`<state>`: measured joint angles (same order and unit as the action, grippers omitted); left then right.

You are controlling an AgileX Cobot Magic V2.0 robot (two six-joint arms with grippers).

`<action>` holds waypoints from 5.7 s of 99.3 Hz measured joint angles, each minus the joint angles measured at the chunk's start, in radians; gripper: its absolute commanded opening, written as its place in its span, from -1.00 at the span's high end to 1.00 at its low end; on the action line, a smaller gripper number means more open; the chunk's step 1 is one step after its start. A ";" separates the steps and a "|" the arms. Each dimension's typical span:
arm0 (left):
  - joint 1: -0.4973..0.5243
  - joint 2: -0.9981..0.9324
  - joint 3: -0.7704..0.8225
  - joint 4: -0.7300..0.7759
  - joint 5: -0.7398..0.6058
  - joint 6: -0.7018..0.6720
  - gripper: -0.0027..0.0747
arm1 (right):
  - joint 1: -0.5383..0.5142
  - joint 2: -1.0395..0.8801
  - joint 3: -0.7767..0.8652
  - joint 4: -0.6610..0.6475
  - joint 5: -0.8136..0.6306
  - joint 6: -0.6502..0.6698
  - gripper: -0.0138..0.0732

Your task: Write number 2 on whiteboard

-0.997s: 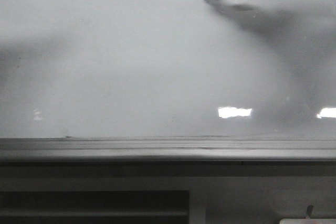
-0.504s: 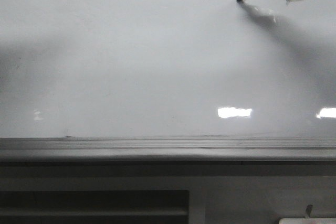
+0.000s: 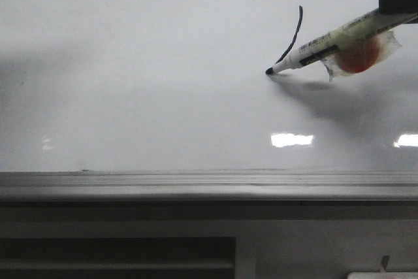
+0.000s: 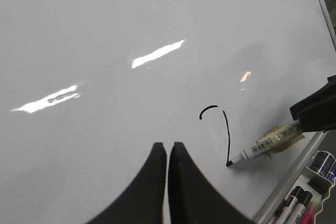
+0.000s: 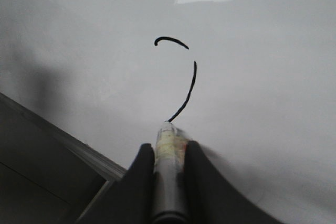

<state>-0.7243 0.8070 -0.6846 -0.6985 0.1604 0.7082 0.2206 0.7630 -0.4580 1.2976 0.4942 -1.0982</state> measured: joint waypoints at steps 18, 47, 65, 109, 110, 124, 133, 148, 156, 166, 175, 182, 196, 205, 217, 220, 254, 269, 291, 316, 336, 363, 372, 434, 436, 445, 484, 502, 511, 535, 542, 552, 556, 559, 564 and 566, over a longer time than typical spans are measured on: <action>0.000 0.000 0.000 0.000 0.000 0.000 0.98 | 0.000 0.002 0.000 0.005 0.002 -0.007 0.81; 0.000 0.000 0.000 0.000 0.000 0.000 0.98 | 0.000 -0.131 0.000 -0.397 -0.024 0.383 0.81; 0.000 0.000 0.000 -0.002 0.000 0.000 0.98 | -0.018 -0.232 0.000 -0.547 0.016 0.534 0.81; -0.043 0.039 0.000 -0.043 0.049 0.002 0.77 | 0.019 -0.176 -0.163 -0.480 0.213 0.482 0.81; -0.050 0.042 0.000 -0.043 0.049 0.002 0.75 | 0.021 -0.165 -0.171 -0.477 0.217 0.474 0.81; -0.139 0.092 -0.014 -0.043 0.064 0.027 0.11 | 0.040 -0.054 -0.234 -0.415 0.275 0.393 0.81; -0.196 0.123 -0.036 -0.043 0.068 0.059 -0.14 | 0.044 0.008 -0.272 -0.392 0.312 0.357 0.81; -0.246 0.184 -0.069 -0.043 0.071 0.093 -0.06 | 0.050 0.104 -0.333 -0.358 0.409 0.290 0.81; -0.253 0.217 -0.077 -0.043 0.072 0.102 -0.02 | 0.049 0.133 -0.362 -0.336 0.459 0.250 0.81; -0.288 0.364 -0.148 -0.039 0.128 0.186 0.97 | 0.051 0.172 -0.397 -0.289 0.529 0.156 0.81; -0.291 0.364 -0.148 -0.024 0.145 0.213 0.98 | 0.051 0.176 -0.397 -0.287 0.534 0.156 0.77; -0.291 0.364 -0.148 -0.020 0.150 0.220 0.98 | 0.051 0.177 -0.397 -0.287 0.536 0.156 0.61; -0.291 0.364 -0.148 -0.026 0.146 0.215 0.98 | 0.051 0.177 -0.397 -0.280 0.532 0.156 -0.05; -0.291 0.365 -0.148 -0.026 0.113 0.192 0.98 | 0.051 0.177 -0.399 -0.280 0.518 0.176 -0.33; -0.289 0.355 -0.129 -0.030 0.014 0.124 0.98 | 0.051 0.163 -0.399 -0.280 0.466 0.189 -0.34; -0.289 0.345 -0.111 -0.033 -0.018 0.105 0.98 | 0.051 0.153 -0.399 -0.280 0.449 0.193 -0.34; -0.329 0.210 0.122 -0.371 -0.489 0.033 0.98 | 0.020 0.015 -0.397 -0.333 0.279 0.252 -0.34; -0.387 0.242 0.135 -0.440 -0.609 -0.005 0.98 | 0.020 0.010 -0.369 -0.322 0.242 0.259 -0.34; -0.405 0.338 0.135 -0.459 -0.721 -0.096 0.98 | 0.020 0.010 -0.326 -0.316 0.225 0.259 -0.34; -0.405 0.405 0.114 -0.406 -0.757 -0.103 0.98 | 0.020 0.010 -0.319 -0.314 0.213 0.259 -0.34; -0.386 0.452 0.096 -0.393 -0.764 -0.103 0.98 | 0.020 0.010 -0.319 -0.314 0.211 0.259 -0.34; -0.372 0.458 0.090 -0.382 -0.754 -0.103 0.75 | 0.020 0.010 -0.319 -0.314 0.211 0.261 -0.34; -0.370 0.458 0.090 -0.382 -0.747 -0.103 0.32 | 0.020 0.010 -0.319 -0.314 0.211 0.261 -0.34; -0.361 0.180 0.088 -0.395 -0.537 0.216 0.21 | 0.020 -0.109 -0.299 -0.322 0.107 0.263 0.82; -0.361 0.167 0.088 -0.395 -0.527 0.238 0.30 | 0.020 -0.119 -0.291 -0.322 0.098 0.263 0.86; -0.361 0.086 0.099 -0.393 -0.494 0.319 0.99 | 0.020 -0.170 -0.235 -0.322 0.058 0.266 0.84; -0.366 -0.298 0.301 -0.377 -0.351 0.390 0.98 | 0.020 -0.557 0.132 -0.322 -0.080 0.255 0.84; -0.389 -0.506 0.433 -0.375 -0.343 0.392 0.98 | 0.020 -0.745 0.272 -0.318 -0.082 0.250 0.84; -0.396 -0.598 0.472 -0.388 -0.343 0.392 0.98 | 0.020 -0.771 0.306 -0.297 -0.083 0.250 0.84; -0.396 -0.738 0.516 -0.438 -0.349 0.392 0.98 | 0.020 -0.774 0.323 -0.264 -0.121 0.250 0.84; -0.396 -0.742 0.516 -0.457 -0.351 0.392 0.98 | 0.020 -0.774 0.323 -0.262 -0.126 0.250 0.84; -0.396 -0.744 0.516 -0.482 -0.353 0.392 0.98 | 0.020 -0.774 0.327 -0.258 -0.128 0.248 0.84; -0.396 -0.744 0.516 -0.488 -0.353 0.392 0.98 | 0.020 -0.774 0.328 -0.253 -0.128 0.248 0.84; -0.396 -0.744 0.516 -0.489 -0.353 0.392 0.98 | 0.020 -0.774 0.328 -0.251 -0.128 0.248 0.84; -0.396 -0.744 0.516 -0.490 -0.353 0.392 0.98 | 0.020 -0.774 0.328 -0.249 -0.128 0.248 0.84; -0.396 -0.744 0.516 -0.490 -0.353 0.392 0.98 | 0.020 -0.774 0.328 -0.247 -0.128 0.248 0.84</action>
<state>-1.1198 0.0631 -0.1688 -1.1885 -0.1927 1.1000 0.2402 -0.0112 -0.1305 1.0510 0.3666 -0.8503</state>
